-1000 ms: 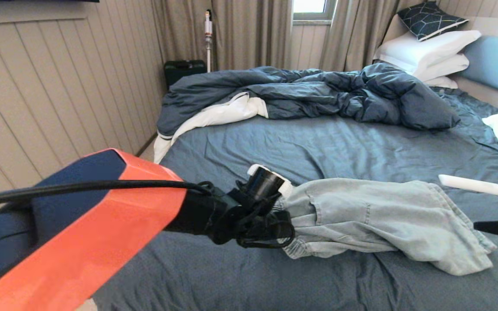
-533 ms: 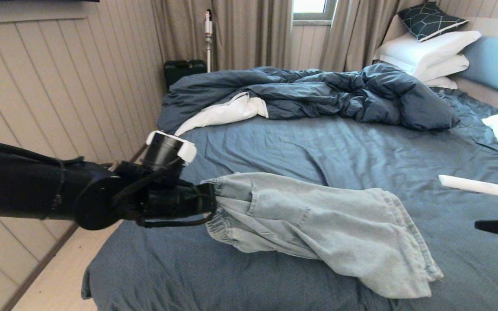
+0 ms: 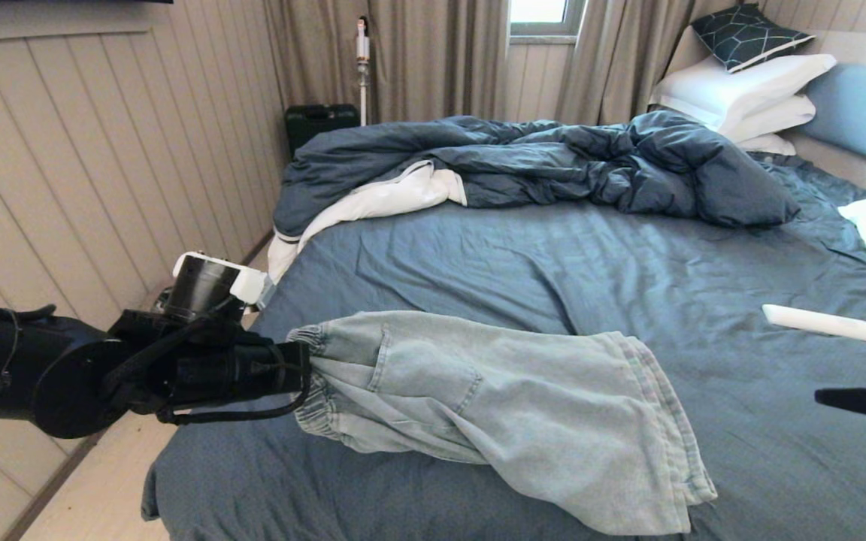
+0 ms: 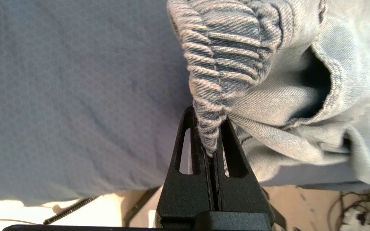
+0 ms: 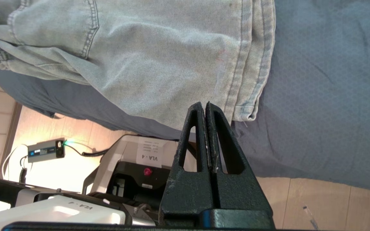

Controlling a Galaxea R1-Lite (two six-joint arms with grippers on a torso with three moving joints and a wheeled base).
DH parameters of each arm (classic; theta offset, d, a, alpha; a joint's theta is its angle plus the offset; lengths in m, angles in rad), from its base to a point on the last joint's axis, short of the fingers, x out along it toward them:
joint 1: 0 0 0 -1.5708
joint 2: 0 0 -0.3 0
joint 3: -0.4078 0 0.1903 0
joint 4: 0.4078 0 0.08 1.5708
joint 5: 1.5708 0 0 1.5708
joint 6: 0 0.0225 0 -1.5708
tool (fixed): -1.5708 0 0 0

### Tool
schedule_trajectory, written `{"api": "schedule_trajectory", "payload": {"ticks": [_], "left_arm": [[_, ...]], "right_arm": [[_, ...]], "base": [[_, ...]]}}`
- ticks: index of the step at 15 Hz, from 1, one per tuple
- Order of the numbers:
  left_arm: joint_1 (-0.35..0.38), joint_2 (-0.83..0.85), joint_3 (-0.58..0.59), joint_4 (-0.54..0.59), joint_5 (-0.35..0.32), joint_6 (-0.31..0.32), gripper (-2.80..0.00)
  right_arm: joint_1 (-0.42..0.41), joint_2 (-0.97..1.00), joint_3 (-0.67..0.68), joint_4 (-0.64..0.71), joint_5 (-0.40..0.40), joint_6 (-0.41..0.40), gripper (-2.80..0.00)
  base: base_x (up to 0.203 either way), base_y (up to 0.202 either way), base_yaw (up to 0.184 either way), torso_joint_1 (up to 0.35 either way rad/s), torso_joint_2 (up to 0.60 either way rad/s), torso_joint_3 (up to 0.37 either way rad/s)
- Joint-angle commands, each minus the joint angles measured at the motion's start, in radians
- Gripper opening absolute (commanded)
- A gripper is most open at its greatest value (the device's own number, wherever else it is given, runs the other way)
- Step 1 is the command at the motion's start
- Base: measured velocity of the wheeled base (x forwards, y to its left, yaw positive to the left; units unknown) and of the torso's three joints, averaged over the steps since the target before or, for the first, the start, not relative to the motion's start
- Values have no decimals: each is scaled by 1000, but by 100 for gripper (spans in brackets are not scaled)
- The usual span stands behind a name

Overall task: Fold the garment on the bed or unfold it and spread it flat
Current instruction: Unford the blue shorts

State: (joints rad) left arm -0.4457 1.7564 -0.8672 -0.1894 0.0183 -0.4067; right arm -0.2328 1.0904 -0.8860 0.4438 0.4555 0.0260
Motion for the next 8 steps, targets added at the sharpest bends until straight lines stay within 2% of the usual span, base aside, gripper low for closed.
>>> {"api": "schedule_trajectory", "payload": {"ticks": [1, 4, 5, 8], "left_arm": [[1, 54, 37, -64, 2, 11, -280], [1, 86, 74, -170, 13, 20, -280], [1, 92, 76, -178, 13, 20, 0], [2, 69, 99, -182, 12, 20, 0]], "right_arm": [[0, 23, 4, 3, 4, 0, -280], [0, 53, 7, -7, 25, 2, -280], [0, 67, 7, -15, 33, 3, -280], [0, 72, 9, -39, 40, 3, -280]], "base": [[0, 0, 0, 0, 0, 0], [0, 0, 0, 0, 0, 0], [0, 0, 0, 0, 0, 0], [0, 0, 0, 0, 0, 0]]}}
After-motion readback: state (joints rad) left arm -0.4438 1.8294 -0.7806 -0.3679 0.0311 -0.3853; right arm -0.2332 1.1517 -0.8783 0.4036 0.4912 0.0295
